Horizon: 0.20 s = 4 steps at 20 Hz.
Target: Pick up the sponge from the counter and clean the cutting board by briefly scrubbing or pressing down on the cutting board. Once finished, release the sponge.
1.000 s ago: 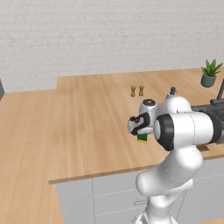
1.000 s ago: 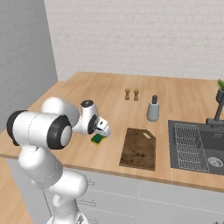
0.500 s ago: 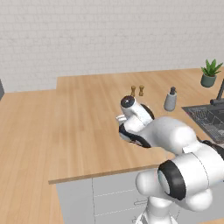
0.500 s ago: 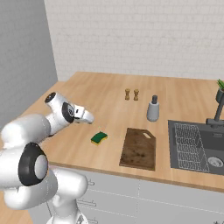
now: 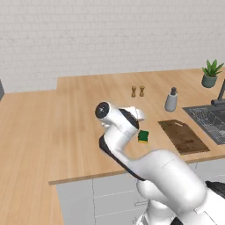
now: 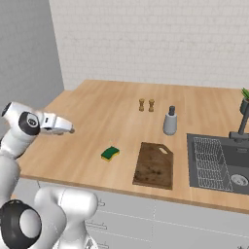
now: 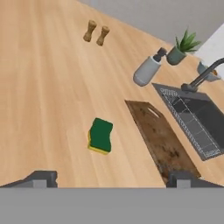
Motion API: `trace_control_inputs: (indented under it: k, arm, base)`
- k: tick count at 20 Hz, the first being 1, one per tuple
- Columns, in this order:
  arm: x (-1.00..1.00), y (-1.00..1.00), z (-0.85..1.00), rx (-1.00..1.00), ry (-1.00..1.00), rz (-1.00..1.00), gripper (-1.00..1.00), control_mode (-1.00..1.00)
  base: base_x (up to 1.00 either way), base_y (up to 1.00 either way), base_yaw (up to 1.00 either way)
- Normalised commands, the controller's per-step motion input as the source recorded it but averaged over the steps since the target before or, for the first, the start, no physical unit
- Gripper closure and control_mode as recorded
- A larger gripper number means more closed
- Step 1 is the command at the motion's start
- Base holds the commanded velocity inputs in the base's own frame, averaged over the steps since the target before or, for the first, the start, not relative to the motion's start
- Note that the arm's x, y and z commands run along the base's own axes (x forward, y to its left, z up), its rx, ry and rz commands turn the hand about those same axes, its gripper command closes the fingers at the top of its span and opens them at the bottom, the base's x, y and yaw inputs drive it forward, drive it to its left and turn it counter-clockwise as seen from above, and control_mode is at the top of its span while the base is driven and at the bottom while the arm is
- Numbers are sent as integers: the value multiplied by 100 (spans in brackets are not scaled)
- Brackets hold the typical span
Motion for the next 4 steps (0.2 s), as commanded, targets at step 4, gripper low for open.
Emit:
trace_control_inputs:
  k: [4]
  arm:
    - [-70,-2,19,-4,0,-2,-100,-100]
  base:
    - [0,0,0]
